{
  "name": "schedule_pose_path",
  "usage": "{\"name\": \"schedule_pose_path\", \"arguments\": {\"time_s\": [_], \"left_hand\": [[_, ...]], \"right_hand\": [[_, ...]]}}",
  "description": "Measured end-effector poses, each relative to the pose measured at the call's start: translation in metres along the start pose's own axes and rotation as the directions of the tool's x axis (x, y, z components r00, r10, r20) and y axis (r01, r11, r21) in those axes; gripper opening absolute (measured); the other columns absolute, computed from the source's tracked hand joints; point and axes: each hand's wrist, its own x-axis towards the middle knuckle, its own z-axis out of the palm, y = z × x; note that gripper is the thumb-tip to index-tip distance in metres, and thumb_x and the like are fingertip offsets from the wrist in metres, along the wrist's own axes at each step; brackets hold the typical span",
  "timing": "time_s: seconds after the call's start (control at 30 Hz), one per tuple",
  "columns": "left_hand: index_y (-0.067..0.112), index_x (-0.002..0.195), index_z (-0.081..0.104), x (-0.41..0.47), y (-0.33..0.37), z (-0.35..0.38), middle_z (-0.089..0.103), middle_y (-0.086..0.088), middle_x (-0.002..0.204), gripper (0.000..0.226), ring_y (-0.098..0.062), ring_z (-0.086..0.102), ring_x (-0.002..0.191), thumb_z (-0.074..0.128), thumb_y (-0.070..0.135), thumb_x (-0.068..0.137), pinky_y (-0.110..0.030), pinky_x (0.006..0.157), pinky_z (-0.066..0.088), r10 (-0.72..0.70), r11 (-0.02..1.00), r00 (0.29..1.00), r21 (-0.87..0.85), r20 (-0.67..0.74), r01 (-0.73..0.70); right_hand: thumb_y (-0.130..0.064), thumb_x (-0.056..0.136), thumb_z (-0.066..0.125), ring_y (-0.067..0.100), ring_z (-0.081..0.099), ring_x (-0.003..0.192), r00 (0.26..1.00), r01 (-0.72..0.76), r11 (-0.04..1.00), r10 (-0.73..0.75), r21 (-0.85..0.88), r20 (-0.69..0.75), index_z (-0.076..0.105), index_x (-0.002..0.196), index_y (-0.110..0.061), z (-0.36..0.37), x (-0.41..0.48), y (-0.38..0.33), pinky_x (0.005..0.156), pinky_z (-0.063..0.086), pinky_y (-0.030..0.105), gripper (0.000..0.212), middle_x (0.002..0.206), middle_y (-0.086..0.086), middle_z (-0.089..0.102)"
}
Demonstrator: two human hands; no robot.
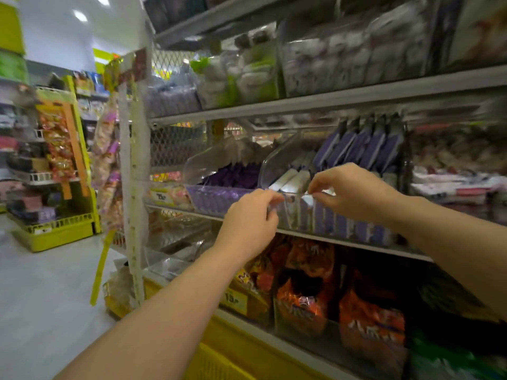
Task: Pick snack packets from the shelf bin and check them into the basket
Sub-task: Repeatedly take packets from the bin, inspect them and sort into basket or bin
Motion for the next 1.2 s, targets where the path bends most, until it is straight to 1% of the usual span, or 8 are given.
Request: {"name": "schedule_pose_path", "arguments": {"time_s": [0.2, 0.37, 0.5, 0.67, 0.87, 0.97, 1.07, 1.2], "left_hand": [[0.022, 0.120, 0.065, 0.041, 0.008, 0.011, 0.066, 0.005, 0.119, 0.029, -0.016, 0.059, 0.112, 0.052, 0.015, 0.095, -0.039, 0.097, 0.048, 0.008, 1.000, 0.997, -0.007, 0.073, -0.007], [0.026, 0.112, 0.068, 0.069, 0.006, 0.015, 0.071, 0.004, 0.110, 0.023, -0.018, 0.063, 0.105, 0.051, 0.032, 0.098, -0.036, 0.092, 0.048, -0.013, 0.985, 0.982, 0.169, 0.188, -0.019], [0.025, 0.104, 0.072, 0.092, 0.017, 0.020, 0.071, 0.000, 0.105, 0.029, -0.025, 0.062, 0.102, 0.046, 0.037, 0.096, -0.036, 0.086, 0.043, -0.048, 0.896, 0.972, 0.439, 0.231, -0.060], [0.019, 0.113, 0.070, 0.126, 0.034, 0.030, 0.068, -0.004, 0.114, 0.032, -0.025, 0.064, 0.102, 0.063, 0.035, 0.087, -0.041, 0.090, 0.054, -0.170, 0.948, 0.896, 0.317, 0.410, 0.035], [0.013, 0.123, 0.063, 0.142, 0.036, 0.031, 0.065, -0.006, 0.118, 0.042, -0.025, 0.060, 0.106, 0.060, 0.038, 0.090, -0.039, 0.094, 0.050, -0.200, 0.922, 0.735, 0.378, 0.648, -0.082], [0.010, 0.127, 0.059, 0.147, 0.043, 0.030, 0.062, -0.008, 0.120, 0.044, -0.025, 0.057, 0.099, 0.054, 0.039, 0.094, -0.034, 0.081, 0.046, -0.239, 0.881, 0.674, 0.448, 0.699, -0.152], [0.009, 0.130, 0.055, 0.149, 0.047, 0.030, 0.061, -0.010, 0.115, 0.043, -0.026, 0.058, 0.090, 0.054, 0.035, 0.095, -0.029, 0.064, 0.040, -0.277, 0.858, 0.666, 0.490, 0.692, -0.152], [0.012, 0.130, 0.054, 0.144, 0.041, 0.033, 0.059, -0.002, 0.107, 0.045, -0.019, 0.056, 0.090, 0.060, 0.033, 0.090, -0.026, 0.069, 0.043, -0.266, 0.912, 0.725, 0.410, 0.635, -0.025]], "right_hand": [[-0.027, 0.098, 0.047, 0.020, 0.065, 0.095, 0.971, -0.084, 0.996, 0.083, -0.008, 0.226, 0.069, 0.110, -0.025, -0.001, 0.032, 0.022, 0.084, 0.054, 0.040, 0.025, 0.109, -0.001, 0.070], [-0.043, 0.100, 0.034, 0.020, 0.059, 0.104, 0.924, -0.054, 0.994, 0.085, -0.092, 0.374, 0.062, 0.113, -0.021, 0.006, 0.030, 0.035, 0.092, 0.047, 0.045, 0.038, 0.113, 0.000, 0.066], [-0.044, 0.101, 0.031, 0.018, 0.054, 0.116, 0.914, -0.034, 0.997, 0.059, -0.069, 0.401, 0.058, 0.121, -0.023, 0.008, 0.028, 0.039, 0.100, 0.042, 0.042, 0.040, 0.126, -0.002, 0.061], [-0.049, 0.098, 0.036, 0.014, 0.051, 0.118, 0.914, -0.020, 1.000, 0.027, -0.021, 0.404, 0.051, 0.132, -0.037, 0.004, 0.026, 0.044, 0.095, 0.042, 0.033, 0.039, 0.133, -0.007, 0.057], [-0.060, 0.088, 0.048, 0.021, 0.039, 0.131, 0.916, 0.000, 0.990, 0.056, -0.139, 0.398, 0.036, 0.140, -0.038, 0.006, 0.019, 0.047, 0.105, 0.037, 0.039, 0.058, 0.146, -0.006, 0.043], [-0.058, 0.088, 0.050, 0.020, 0.038, 0.132, 0.921, 0.019, 0.992, 0.031, -0.126, 0.388, 0.033, 0.143, -0.038, 0.005, 0.018, 0.046, 0.105, 0.037, 0.038, 0.061, 0.147, -0.007, 0.041], [-0.058, 0.088, 0.050, 0.020, 0.040, 0.130, 0.927, 0.042, 0.990, 0.012, -0.136, 0.374, 0.034, 0.142, -0.037, 0.004, 0.015, 0.046, 0.101, 0.039, 0.039, 0.060, 0.145, -0.007, 0.043], [-0.057, 0.087, 0.051, 0.020, 0.040, 0.131, 0.928, 0.048, 0.990, 0.004, -0.130, 0.373, 0.032, 0.143, -0.038, 0.004, 0.016, 0.046, 0.102, 0.039, 0.039, 0.062, 0.147, -0.008, 0.042]]}}
